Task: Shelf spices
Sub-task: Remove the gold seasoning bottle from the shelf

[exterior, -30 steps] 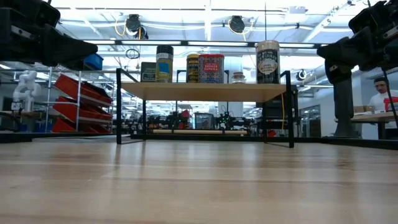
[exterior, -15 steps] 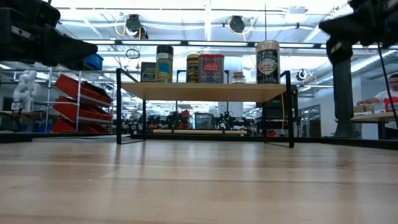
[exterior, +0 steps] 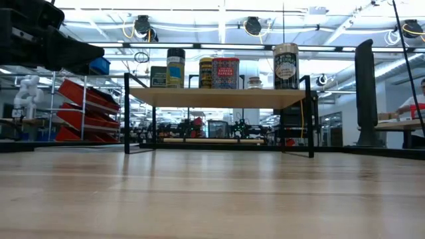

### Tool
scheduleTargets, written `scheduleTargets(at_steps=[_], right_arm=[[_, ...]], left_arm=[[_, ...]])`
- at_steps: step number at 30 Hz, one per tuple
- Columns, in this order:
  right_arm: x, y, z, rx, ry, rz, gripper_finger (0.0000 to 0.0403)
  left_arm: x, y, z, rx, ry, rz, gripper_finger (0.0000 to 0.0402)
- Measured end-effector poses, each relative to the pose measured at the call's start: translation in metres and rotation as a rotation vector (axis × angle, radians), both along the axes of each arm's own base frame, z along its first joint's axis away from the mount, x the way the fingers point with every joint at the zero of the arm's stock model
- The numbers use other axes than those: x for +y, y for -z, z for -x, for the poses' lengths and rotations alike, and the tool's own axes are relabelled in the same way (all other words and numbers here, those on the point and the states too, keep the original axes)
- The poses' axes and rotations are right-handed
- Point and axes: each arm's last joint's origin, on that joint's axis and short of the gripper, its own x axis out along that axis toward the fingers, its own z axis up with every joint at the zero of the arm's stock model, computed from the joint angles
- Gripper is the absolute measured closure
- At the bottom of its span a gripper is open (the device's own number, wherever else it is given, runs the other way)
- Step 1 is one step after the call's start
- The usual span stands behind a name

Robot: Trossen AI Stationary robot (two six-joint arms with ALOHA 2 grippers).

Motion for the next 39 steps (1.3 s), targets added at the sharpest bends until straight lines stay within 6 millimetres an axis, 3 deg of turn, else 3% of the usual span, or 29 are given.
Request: scheduleTargets(at_steps=[6,12,24,39], right_arm=[[-0.001,-0.051,-0.009,-0.004,0.035,-0.002,0.0403],[0.000,-0.076,-0.024,-0.021,0.031,0.020,0.0403],[0.001,-0.071,-0.048,0.031,0.029,0.026,0.0403],[0.001,-0.071,-0.048,0.031,0.029,0.030,0.0403]], left_arm=[[0.000,0.000,0.000,-0.002,0.000,0.000,0.0379],[0.000,-0.003,0.000,-0.027,-0.002,0.000,0.0379],[0.000,-0.006,0.000,-0.056,0.000,0.056,0.0379],[0.000,-0.007,0.001,-0.036,0.003,0.160,0.0379]])
